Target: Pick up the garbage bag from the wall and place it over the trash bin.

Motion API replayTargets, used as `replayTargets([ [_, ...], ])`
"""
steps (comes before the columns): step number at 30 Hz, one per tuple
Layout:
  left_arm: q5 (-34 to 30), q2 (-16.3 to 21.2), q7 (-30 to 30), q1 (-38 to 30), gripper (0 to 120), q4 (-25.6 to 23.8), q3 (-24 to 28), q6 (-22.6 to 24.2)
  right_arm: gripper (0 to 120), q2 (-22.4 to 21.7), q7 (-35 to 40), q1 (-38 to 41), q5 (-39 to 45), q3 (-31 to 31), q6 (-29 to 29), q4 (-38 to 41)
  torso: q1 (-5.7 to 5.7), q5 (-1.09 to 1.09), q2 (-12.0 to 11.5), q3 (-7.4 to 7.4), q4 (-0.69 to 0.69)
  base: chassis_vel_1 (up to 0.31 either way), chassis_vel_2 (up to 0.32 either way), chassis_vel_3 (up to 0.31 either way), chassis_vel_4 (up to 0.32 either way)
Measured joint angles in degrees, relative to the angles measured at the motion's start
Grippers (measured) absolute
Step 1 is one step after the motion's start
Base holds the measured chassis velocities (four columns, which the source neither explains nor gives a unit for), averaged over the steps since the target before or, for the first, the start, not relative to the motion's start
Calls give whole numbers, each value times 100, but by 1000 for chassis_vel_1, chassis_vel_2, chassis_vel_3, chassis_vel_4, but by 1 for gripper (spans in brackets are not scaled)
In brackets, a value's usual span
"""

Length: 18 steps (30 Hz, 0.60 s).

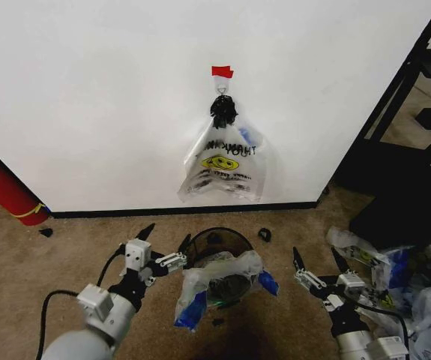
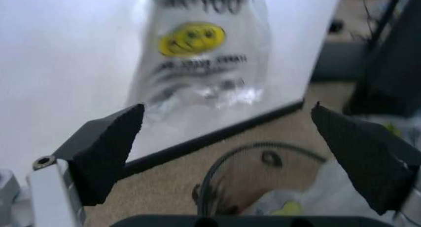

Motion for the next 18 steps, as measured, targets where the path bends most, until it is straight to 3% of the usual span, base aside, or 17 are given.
replayTargets([
  [7, -28, 224, 861, -1120, 100, 1139, 509, 143, 100, 390, -317, -433, -161, 193, 656, 333, 0, -1, 0, 0, 0, 0, 0, 0, 0],
  [9, -48, 272, 959, -1279, 100, 1239, 609, 175, 100, 417, -317, -469, -224, 203, 674, 375, 0, -2, 0, 0, 1, 0, 0, 0, 0],
  [14, -433, 593, 1646, -2874, 100, 1802, 1638, 611, 100, 506, -323, -725, -492, 263, 744, 589, 0, 0, 0, 0, -2, 0, 0, 0, 0],
  [18, -668, 571, 1980, -3657, 100, 2098, 2173, 896, 100, 527, -322, -800, -528, 334, 783, 620, 0, 0, 0, 0, 1, 0, 0, 0, 0],
])
